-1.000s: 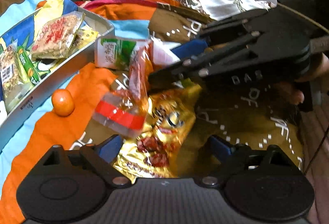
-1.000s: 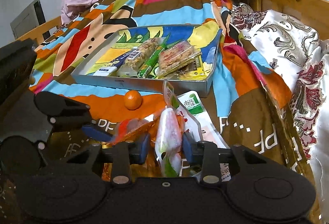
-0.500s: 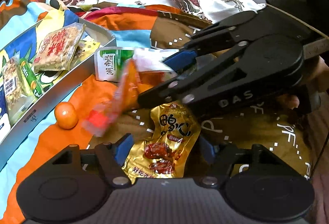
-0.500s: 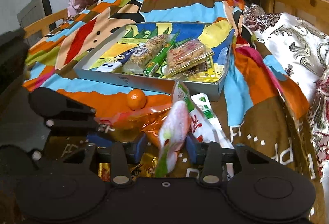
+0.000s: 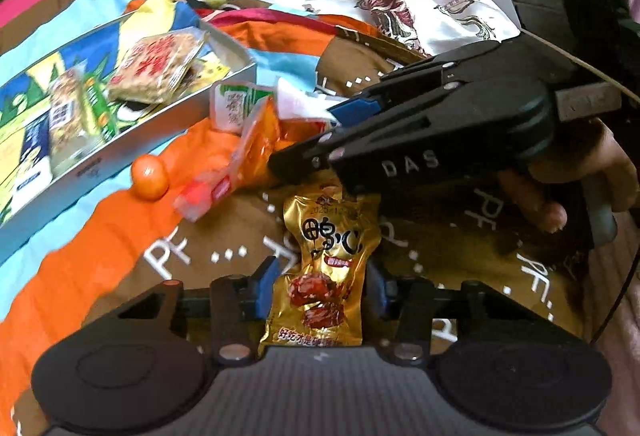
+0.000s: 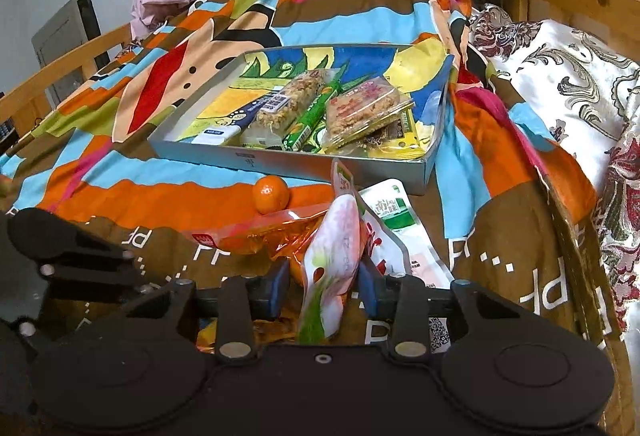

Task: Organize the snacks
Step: 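Close the left tool on the gold jerky pack and lift it, then carry the jerky pack and pink-white pack over the tray with both tools, then open both tools to drop the jerky and pink-white packs into the tray, then move both tools back down toward the tangerine and white-green milk pack, then close the left tool on the tangerine while the right tool grasps the white-green milk pack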

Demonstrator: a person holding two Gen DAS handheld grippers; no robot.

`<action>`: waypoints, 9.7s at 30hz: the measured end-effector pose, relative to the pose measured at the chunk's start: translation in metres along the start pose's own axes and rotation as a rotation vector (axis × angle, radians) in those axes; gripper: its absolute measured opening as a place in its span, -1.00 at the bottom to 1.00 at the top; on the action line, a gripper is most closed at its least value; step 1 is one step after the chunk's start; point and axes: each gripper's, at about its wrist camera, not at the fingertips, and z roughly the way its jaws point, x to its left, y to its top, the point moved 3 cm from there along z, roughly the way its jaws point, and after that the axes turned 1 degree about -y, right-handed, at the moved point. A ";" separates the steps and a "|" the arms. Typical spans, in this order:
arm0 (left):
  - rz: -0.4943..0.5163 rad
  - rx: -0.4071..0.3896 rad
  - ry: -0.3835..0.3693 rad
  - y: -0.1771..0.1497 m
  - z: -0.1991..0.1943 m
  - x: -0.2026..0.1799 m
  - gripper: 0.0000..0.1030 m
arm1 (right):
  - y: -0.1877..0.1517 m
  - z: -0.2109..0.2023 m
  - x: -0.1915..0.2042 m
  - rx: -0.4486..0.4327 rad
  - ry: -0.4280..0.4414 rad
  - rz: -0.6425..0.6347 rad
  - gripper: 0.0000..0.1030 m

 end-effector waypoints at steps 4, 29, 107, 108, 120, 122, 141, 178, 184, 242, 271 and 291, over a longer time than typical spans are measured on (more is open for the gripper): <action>0.003 -0.003 0.009 -0.004 -0.004 -0.004 -0.02 | -0.002 0.003 0.001 0.008 -0.006 -0.012 -0.25; -0.150 -0.044 0.106 -0.017 -0.025 -0.002 -0.46 | -0.009 -0.016 0.030 -0.062 -0.023 -0.152 -0.26; -0.569 -0.360 0.325 0.131 0.044 0.193 -0.45 | 0.127 0.116 -0.066 -0.293 -0.215 0.053 -0.24; -0.571 -0.359 0.326 0.131 0.044 0.194 -0.44 | 0.127 0.116 -0.066 -0.292 -0.216 0.050 -0.23; -0.598 -0.393 0.307 0.130 0.034 0.190 0.17 | 0.131 0.105 -0.062 -0.338 -0.205 0.021 0.31; -0.593 -0.409 0.306 0.132 0.028 0.188 0.22 | 0.133 0.099 -0.059 -0.352 -0.203 0.015 0.43; -0.567 -0.630 0.388 0.108 -0.083 0.133 0.99 | 0.119 -0.034 -0.021 -0.528 -0.250 0.013 0.98; -0.471 -0.573 0.441 -0.044 -0.151 0.017 0.99 | -0.037 -0.140 0.052 -0.429 -0.324 0.012 0.99; -0.422 -0.533 0.462 -0.053 -0.143 0.010 0.99 | -0.037 -0.131 0.051 -0.379 -0.301 0.021 0.99; -0.365 -0.306 0.358 -0.003 -0.018 0.078 0.99 | -0.011 -0.007 -0.048 0.022 -0.127 0.267 0.86; -0.159 -0.278 0.203 0.020 0.024 0.090 -0.08 | -0.003 0.004 -0.019 -0.018 -0.049 -0.016 0.36; -0.259 -0.287 0.227 0.016 0.023 0.097 -0.42 | -0.002 0.019 -0.021 -0.003 -0.035 -0.012 0.01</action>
